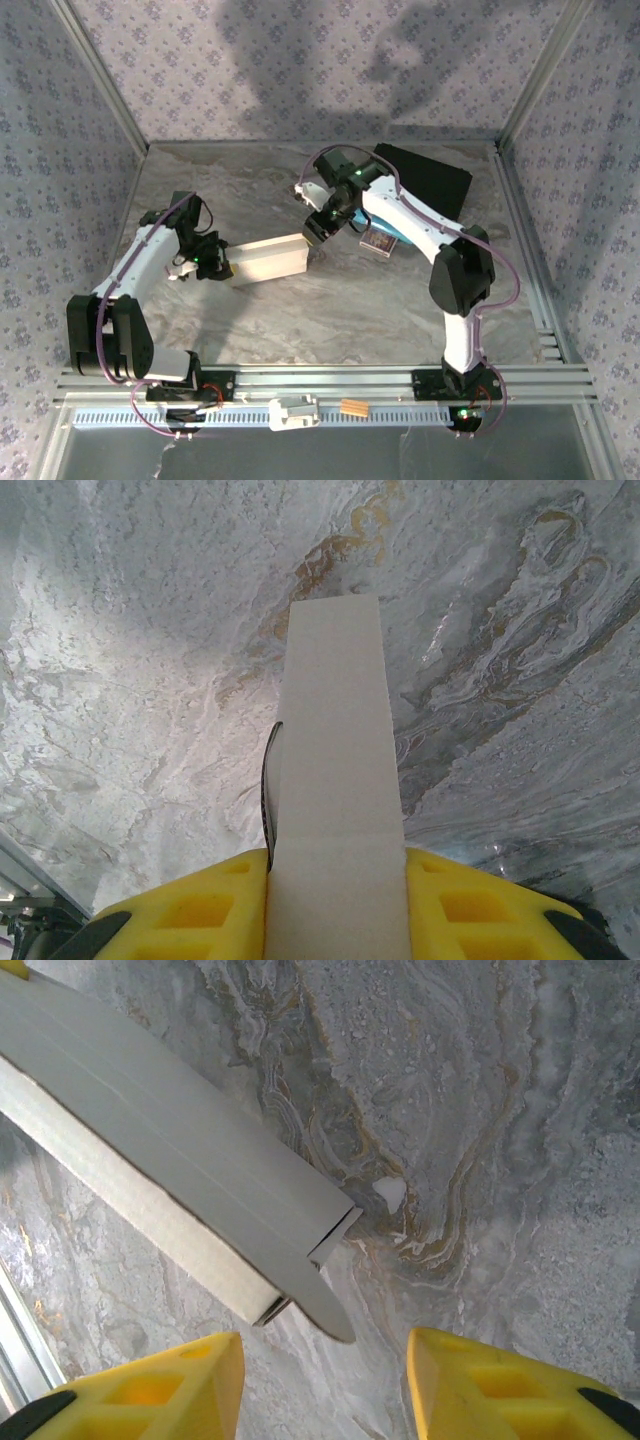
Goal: Fold the paper box
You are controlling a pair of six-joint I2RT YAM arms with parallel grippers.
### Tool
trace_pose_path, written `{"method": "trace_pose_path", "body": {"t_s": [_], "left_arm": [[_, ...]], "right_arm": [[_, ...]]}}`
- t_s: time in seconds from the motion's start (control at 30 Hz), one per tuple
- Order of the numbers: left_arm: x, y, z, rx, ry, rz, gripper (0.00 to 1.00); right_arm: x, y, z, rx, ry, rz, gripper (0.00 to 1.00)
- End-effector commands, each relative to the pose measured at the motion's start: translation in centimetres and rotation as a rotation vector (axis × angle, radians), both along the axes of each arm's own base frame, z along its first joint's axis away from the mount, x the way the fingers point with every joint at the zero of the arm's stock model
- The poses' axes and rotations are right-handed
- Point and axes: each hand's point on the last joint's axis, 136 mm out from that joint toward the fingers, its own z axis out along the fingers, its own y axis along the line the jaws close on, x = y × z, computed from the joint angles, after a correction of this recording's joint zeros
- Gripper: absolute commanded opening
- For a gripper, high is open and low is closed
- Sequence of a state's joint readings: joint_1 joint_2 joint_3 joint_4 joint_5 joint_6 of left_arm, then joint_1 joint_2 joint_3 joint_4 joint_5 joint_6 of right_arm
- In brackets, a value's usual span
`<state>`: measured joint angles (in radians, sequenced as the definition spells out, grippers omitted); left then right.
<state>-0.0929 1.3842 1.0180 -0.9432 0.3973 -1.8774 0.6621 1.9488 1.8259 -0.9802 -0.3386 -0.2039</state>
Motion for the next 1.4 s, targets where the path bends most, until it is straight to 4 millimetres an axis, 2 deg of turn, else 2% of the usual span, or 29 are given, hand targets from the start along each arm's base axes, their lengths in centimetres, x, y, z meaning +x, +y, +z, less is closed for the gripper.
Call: {"method": "trace_pose_path", "body": {"t_s": [0.0,0.1,0.27,0.43,1.07,1.2,1.37], "left_arm": [[-3.8,1.1,-1.5,0.056,0.198,0.042,0.15],[-3.7,1.0,-1.4,0.052,0.197,0.038,0.15],[-3.5,1.0,-1.5,0.052,0.191,0.037,0.14],[-3.4,1.1,-1.6,0.05,0.19,0.038,0.14],[-2.8,0.9,-1.8,0.034,0.173,0.033,0.13],[-2.7,0.8,-1.9,0.032,0.175,0.032,0.13],[-2.4,0.7,-1.9,0.023,0.171,0.028,0.13]], "right_arm": [[0.0,0.4,0.3,-0.017,-0.011,0.018,0.44],[0.0,0.7,0.2,-0.016,-0.004,0.021,0.35],[-0.4,0.7,0.1,-0.023,0.004,0.025,0.27],[-0.7,0.4,-0.2,-0.048,-0.001,0.026,0.27],[-0.4,0.5,-0.8,-0.094,-0.03,-0.013,0.06],[-0.2,0.4,-0.9,-0.113,-0.025,-0.078,0.0],[-0.5,1.3,-0.4,-0.096,0.014,-0.189,0.0]]}}
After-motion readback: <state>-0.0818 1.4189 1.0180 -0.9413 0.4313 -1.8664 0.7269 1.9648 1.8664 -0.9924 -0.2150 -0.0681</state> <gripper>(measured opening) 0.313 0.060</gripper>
